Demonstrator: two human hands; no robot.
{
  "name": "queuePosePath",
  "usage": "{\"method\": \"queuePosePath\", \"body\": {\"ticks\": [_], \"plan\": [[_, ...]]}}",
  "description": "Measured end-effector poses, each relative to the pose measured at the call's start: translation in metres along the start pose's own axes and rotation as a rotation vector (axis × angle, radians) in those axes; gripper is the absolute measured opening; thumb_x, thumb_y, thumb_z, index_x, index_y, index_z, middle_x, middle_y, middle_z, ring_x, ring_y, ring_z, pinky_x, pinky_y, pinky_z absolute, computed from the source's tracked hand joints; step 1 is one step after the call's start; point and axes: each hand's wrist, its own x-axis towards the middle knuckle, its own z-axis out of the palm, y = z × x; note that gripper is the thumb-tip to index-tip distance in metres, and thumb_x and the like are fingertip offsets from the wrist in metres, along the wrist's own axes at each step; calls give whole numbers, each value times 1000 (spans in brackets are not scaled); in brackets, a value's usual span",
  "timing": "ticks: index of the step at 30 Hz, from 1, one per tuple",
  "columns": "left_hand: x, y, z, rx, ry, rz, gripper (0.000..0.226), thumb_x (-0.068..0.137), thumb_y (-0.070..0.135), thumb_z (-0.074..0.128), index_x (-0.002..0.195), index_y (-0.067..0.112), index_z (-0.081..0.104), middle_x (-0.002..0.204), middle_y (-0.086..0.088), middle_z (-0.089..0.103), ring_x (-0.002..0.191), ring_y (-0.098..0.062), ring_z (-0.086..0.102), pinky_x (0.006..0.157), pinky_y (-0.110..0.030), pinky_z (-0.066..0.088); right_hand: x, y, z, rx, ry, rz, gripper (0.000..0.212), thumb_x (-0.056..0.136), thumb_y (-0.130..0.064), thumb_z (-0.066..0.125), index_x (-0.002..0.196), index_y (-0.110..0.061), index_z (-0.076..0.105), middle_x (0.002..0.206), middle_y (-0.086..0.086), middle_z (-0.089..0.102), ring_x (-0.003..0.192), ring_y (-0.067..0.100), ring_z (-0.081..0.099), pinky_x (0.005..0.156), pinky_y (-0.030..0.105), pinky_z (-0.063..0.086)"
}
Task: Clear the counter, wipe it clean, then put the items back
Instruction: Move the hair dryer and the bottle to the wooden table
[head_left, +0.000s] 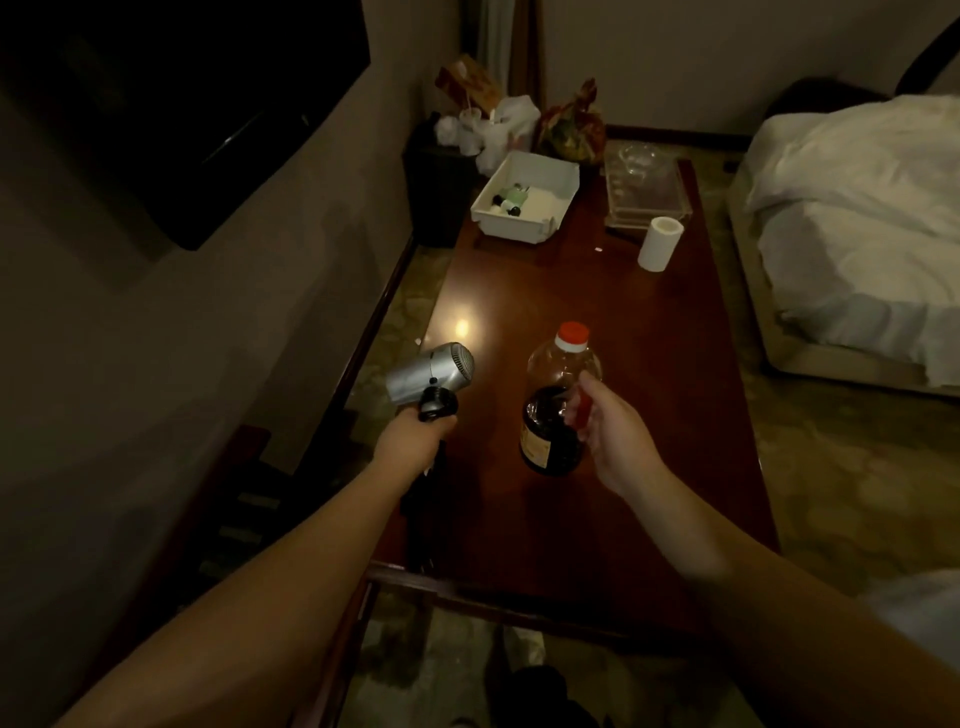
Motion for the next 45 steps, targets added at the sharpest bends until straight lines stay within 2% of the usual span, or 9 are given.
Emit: {"method": "queuePosePath", "body": {"ticks": [4, 8, 16, 21, 23, 30, 37, 41, 45], "plan": [[49, 19, 14, 66, 8, -31, 34, 90, 39, 62, 108, 10, 57, 86, -9, 61, 68, -21, 59, 57, -27, 40, 57, -6, -6, -67, -12, 6, 34, 97, -42, 44, 74, -20, 58, 71, -4, 55, 71, 13, 48, 70, 33, 33], [100, 39, 28, 156, 46, -19, 44, 87, 42, 64, 110, 6, 55, 98, -14, 62, 82, -28, 63, 64, -32, 44, 113, -14, -10, -121, 6, 31, 37, 97, -43, 43, 77, -16, 57, 78, -1, 57, 77, 17, 49, 74, 35, 35], [188, 71, 51, 268, 93, 39, 39, 89, 40, 63, 109, 7, 57, 102, -11, 59, 82, -24, 60, 59, -31, 38, 205, -32, -10, -106, 47, 26, 34, 100, -33, 41, 85, -6, 57, 87, -2, 62, 82, 8, 56, 63, 17, 41], [231, 86, 62, 311, 116, 27, 41, 90, 41, 60, 112, 7, 55, 110, -12, 55, 89, -27, 59, 64, -32, 40, 254, -35, -12, -122, 43, 21, 37, 97, -43, 46, 84, -13, 64, 102, 2, 68, 100, 21, 59, 88, 39, 45], [245, 91, 66, 322, 121, 20, 43, 91, 41, 60, 114, 6, 54, 112, -13, 55, 89, -27, 58, 65, -32, 39, 269, -40, -12, -123, 26, 15, 38, 96, -44, 47, 87, -11, 64, 100, -1, 68, 100, 19, 60, 91, 39, 45], [279, 105, 71, 359, 112, 42, 44, 90, 40, 60, 117, 5, 54, 112, -14, 56, 89, -27, 60, 63, -33, 41, 294, -55, -9, -150, -18, 5, 39, 97, -43, 45, 90, -10, 64, 96, -6, 67, 92, 5, 60, 80, 28, 46], [292, 109, 72, 430, 89, -21, 49, 92, 40, 57, 125, 6, 47, 124, -15, 47, 105, -32, 55, 84, -44, 48, 304, -53, 0, -133, 9, 62, 33, 93, -48, 50, 81, -22, 66, 100, -5, 67, 99, 10, 58, 79, 28, 41], [286, 108, 70, 511, 66, -44, 55, 92, 41, 58, 133, 8, 41, 133, -15, 40, 118, -34, 48, 95, -46, 45, 301, -57, -1, -76, 24, 100, 32, 91, -47, 56, 101, -19, 70, 100, -6, 68, 98, 10, 59, 77, 27, 42], [273, 102, 58, 506, 102, -14, 59, 86, 50, 60, 126, 9, 47, 124, -15, 49, 112, -34, 52, 93, -47, 47, 294, -64, -5, -163, 62, 106, 52, 86, -54, 59, 122, -17, 60, 115, -3, 62, 106, 15, 55, 80, 27, 37]]}}
